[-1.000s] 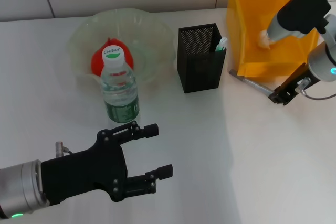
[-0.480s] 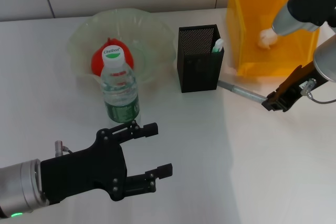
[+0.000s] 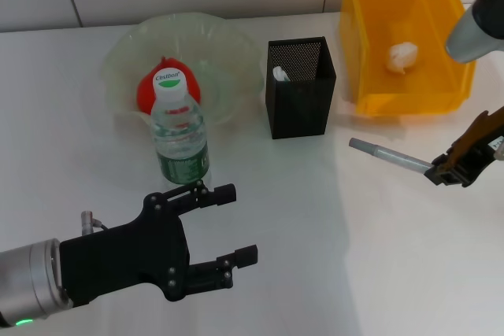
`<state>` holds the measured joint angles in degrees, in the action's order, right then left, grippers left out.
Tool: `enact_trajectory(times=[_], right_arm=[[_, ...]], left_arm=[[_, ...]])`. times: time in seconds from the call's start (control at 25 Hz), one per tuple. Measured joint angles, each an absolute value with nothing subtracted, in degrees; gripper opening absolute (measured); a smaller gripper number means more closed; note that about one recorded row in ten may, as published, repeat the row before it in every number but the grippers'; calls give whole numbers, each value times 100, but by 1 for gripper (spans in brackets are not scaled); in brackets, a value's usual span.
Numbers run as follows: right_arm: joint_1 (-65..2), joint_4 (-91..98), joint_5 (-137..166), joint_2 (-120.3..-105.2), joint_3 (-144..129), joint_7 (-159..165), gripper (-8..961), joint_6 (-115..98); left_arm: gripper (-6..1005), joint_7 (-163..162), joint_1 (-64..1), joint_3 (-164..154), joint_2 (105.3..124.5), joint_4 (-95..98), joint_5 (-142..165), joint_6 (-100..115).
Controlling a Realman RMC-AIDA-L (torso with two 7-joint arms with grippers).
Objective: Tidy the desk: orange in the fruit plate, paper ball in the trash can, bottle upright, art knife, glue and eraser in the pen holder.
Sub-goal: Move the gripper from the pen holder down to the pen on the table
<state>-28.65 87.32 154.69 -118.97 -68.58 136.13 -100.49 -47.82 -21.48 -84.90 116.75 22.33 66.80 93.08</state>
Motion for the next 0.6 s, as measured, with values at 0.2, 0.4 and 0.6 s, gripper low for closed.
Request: enact_trajectory(times=[0.2, 0.4, 0.6], right_arm=[[-2805, 8968, 15451, -11902, -6641, 13621, 139, -10223], [-2789, 9085, 15437, -11900, -6551, 13623, 140, -10348], [-2760, 9511, 15420, -11900, -6401, 13642, 140, -10608]], left_arm=[[784, -4790, -2175, -8490, 11672, 2235, 6680, 9308], [784, -4801, -2170, -8490, 11671, 2289, 6679, 9307], [784, -4804, -2163, -8490, 11671, 2312, 6680, 9311]])
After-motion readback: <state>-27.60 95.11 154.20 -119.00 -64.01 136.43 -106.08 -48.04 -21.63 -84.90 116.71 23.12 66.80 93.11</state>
